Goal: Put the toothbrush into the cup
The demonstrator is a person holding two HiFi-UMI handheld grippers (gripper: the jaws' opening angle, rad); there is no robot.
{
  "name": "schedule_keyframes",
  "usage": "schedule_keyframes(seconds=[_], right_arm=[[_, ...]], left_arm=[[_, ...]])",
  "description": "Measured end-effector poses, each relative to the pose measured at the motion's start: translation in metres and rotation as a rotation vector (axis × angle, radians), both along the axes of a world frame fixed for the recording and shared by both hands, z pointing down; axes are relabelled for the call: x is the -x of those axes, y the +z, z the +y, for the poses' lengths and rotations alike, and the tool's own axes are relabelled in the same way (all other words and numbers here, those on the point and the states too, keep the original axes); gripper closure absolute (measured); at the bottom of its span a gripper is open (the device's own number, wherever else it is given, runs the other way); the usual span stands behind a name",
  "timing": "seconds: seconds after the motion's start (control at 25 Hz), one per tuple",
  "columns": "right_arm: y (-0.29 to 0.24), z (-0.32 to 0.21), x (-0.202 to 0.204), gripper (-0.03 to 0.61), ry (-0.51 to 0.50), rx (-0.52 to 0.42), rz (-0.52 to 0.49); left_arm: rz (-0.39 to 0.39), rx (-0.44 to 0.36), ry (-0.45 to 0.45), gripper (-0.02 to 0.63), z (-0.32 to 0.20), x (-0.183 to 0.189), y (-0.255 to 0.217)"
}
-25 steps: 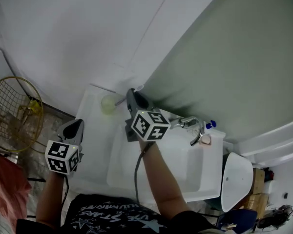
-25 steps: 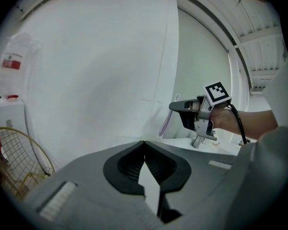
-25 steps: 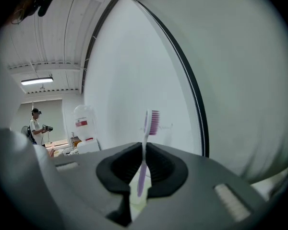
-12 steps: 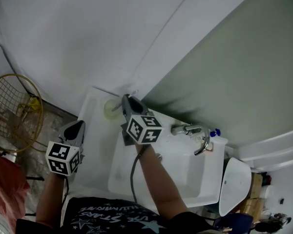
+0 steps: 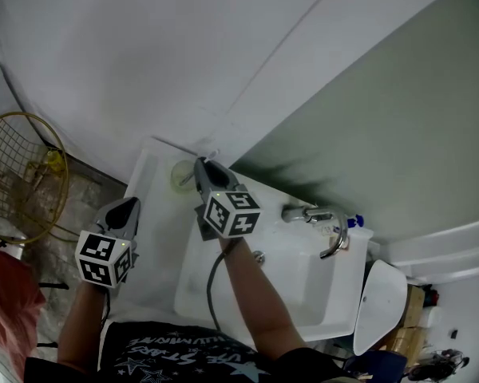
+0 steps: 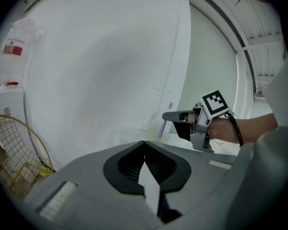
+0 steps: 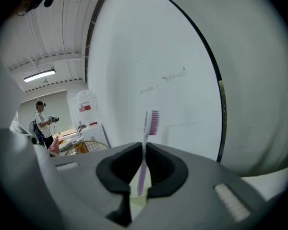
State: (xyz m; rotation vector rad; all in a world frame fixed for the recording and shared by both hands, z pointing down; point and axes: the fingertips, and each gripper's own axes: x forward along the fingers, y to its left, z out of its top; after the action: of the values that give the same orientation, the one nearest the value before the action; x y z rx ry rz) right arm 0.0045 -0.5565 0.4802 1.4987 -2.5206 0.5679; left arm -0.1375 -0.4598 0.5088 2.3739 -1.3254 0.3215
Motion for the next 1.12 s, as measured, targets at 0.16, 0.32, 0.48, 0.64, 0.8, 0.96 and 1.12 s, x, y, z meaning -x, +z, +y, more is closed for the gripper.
schedule_keyframes(seconds=[0.16, 0.32, 0.48, 0.64, 0.8, 0.96, 1.12], right_arm=[[0.010, 0.001, 0.003, 0.551, -0.024, 0.025, 0.007], [0.023, 0.003, 0.003, 0.551, -0.037, 0.076, 0.022], [0.028, 0.002, 0.003, 0.551, -0.045, 0.089, 0.024], [0.028, 0.003, 0.004, 0.486, -0.052, 0.101, 0.016], [0.027, 0.007, 0.004, 0.404, -0.054, 0.122, 0.005], [0.027, 0.015, 0.005, 0.357, -0.064, 0.157, -0.008], [0.029, 0.024, 0.001, 0.342, -0.059, 0.183, 0.003]], left_arm=[[-0.004, 0.011, 0.000, 0.604, 0.001, -0.003, 0.004], [-0.011, 0.011, 0.001, 0.604, 0.002, -0.005, 0.005], [-0.018, 0.011, 0.003, 0.604, 0.001, -0.006, 0.007], [-0.018, 0.009, 0.006, 0.604, 0.003, -0.008, 0.006], [-0.020, 0.004, 0.011, 0.604, 0.005, -0.010, 0.002], [-0.015, -0.008, 0.011, 0.604, 0.010, -0.010, -0.005], [-0.013, -0.016, 0.012, 0.604, 0.020, -0.009, -0.012]])
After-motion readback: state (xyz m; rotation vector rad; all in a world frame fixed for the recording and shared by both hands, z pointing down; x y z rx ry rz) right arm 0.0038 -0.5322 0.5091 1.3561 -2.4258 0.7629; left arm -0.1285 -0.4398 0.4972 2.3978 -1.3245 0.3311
